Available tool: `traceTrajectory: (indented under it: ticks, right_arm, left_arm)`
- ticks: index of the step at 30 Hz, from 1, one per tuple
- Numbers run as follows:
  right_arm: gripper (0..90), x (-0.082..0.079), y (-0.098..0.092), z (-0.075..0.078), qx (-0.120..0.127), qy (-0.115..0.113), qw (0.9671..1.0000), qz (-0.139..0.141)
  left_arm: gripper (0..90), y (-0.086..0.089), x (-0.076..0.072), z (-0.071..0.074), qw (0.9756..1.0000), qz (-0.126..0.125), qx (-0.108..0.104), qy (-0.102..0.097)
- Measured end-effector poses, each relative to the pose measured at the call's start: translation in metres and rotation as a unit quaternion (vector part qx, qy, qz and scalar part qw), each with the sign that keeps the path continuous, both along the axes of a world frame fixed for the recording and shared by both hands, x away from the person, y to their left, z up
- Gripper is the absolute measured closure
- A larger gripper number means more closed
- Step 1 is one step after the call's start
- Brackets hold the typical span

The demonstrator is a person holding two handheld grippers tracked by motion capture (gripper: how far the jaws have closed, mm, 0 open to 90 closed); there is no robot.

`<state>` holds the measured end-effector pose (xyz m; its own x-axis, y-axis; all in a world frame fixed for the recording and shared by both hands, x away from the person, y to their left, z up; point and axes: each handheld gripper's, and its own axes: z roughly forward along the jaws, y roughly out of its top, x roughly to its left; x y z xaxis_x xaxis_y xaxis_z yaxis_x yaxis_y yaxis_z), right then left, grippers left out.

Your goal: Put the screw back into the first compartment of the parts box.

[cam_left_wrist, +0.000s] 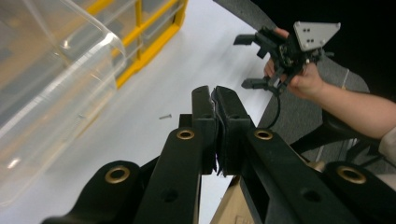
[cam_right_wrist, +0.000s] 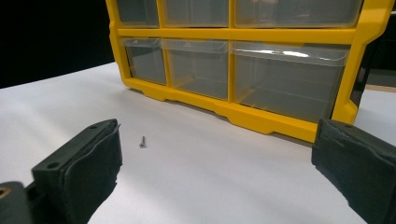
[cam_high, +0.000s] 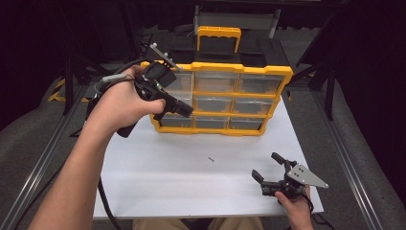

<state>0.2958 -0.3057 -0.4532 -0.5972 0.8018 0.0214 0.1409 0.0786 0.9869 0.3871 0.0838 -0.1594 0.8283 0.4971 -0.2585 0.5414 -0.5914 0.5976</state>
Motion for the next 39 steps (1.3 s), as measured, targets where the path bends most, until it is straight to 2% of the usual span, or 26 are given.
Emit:
traceTrajectory:
  ticks: [9,12,14,18,24,27,29,32,33,35,37,38,39]
  right_arm:
    - [2.3,0.0,0.0,0.0,0.001,-0.001,1.0,0.0]
    - [2.3,0.0,0.0,0.0,0.001,-0.002,1.0,0.0]
    - [2.3,0.0,0.0,0.0,0.0,-0.002,1.0,0.0]
    - [2.3,0.0,0.0,0.0,0.002,-0.002,1.0,0.0]
    - [2.3,0.001,0.001,0.0,0.003,0.0,1.0,0.001]
    - [2.3,0.001,0.001,0.0,0.003,-0.001,1.0,0.0]
    - [2.3,0.001,0.001,0.0,0.004,0.0,1.0,0.001]
    - [2.3,0.0,0.001,0.0,0.004,0.001,1.0,0.001]
    - [2.3,0.0,0.001,0.0,0.004,0.001,1.0,0.001]
    - [2.4,0.001,0.0,0.0,0.002,-0.001,1.0,0.0]
    - [2.3,0.001,0.0,0.0,0.002,0.0,1.0,0.0]
    - [2.4,0.001,0.0,0.0,0.004,0.0,1.0,0.001]
    - [2.3,0.001,0.0,0.0,0.003,0.0,1.0,0.001]
  left_arm:
    - [87.8,0.006,0.016,0.02,0.9996,0.028,-0.003,-0.002]
    - [87.8,0.006,0.022,0.023,0.9989,0.044,0.011,-0.007]
    - [87.8,0.008,0.026,0.023,0.9986,0.052,0.007,-0.009]
    - [87.8,0.011,0.034,0.02,0.9979,0.065,0.005,-0.003]
    - [87.8,0.017,0.046,0.015,0.9952,0.096,0.005,-0.019]
    - [87.8,0.018,0.05,0.011,0.9947,0.101,0.008,-0.018]
    - [87.8,0.018,0.052,0.009,0.9936,0.109,0.015,-0.025]
    - [87.7,0.019,0.054,0.006,0.9935,0.111,0.01,-0.024]
    - [87.7,0.02,0.057,0.004,0.9929,0.114,0.01,-0.031]
    - [87.7,0.02,0.057,0.003,0.9927,0.117,0.01,-0.028]
    - [85.7,0.022,0.059,0.001,0.9921,0.119,0.005,-0.038]
    - [81.0,0.022,0.06,0.0,0.9918,0.12,0.0,-0.045]
    - [77.8,0.022,0.059,0.0,0.992,0.118,0.002,-0.044]
